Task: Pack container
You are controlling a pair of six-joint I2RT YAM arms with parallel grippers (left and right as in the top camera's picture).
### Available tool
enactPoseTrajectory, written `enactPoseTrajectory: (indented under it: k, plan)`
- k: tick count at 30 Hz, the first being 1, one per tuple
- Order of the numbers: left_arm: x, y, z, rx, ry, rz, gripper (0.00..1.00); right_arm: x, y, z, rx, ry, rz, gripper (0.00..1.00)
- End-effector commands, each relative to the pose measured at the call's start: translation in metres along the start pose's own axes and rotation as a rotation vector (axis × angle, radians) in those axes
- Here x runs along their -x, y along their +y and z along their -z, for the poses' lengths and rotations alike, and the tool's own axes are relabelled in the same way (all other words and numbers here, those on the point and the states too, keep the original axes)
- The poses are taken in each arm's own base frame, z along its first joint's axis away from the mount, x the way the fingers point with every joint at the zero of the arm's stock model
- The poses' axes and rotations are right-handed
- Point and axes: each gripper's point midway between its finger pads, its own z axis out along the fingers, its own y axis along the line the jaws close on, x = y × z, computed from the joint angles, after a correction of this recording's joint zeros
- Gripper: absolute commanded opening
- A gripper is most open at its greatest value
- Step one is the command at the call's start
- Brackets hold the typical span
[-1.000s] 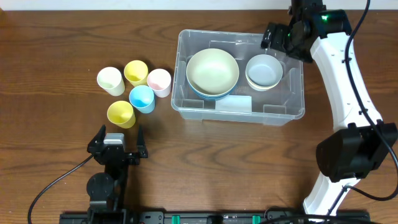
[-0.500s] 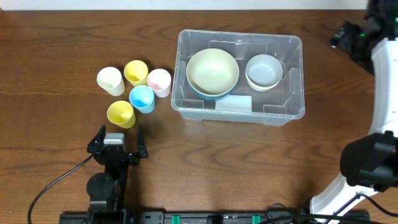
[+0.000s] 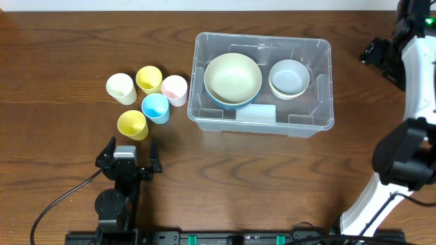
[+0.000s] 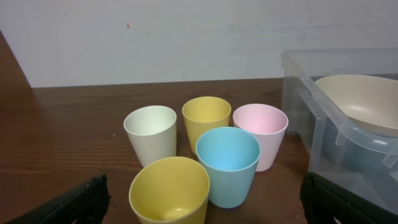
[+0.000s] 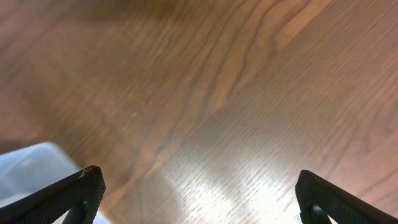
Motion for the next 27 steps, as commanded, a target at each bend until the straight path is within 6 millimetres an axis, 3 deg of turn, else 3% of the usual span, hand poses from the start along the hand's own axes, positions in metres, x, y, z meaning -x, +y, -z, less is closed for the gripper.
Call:
enactPoseTrajectory:
  k: [1,6,20,27]
  plan:
    - [-0.015,-0.002,-0.001,-0.012,0.045,-0.013,0.98,0.002,-0.007,-0.020,-0.046,0.015,-0.029,0.99]
    - [-0.015,-0.002,-0.001,-0.012,0.045,-0.013,0.98,-0.004,-0.008,-0.033,-0.068,0.049,-0.021,0.99]
    - [-0.011,-0.002,-0.001,-0.012,0.030,-0.012,0.98,-0.002,-0.006,-0.037,-0.066,0.047,-0.021,0.99]
    - [0.024,-0.040,0.006,-0.238,-0.113,-0.017,0.98,-0.003,-0.006,-0.037,-0.066,0.047,-0.021,0.99]
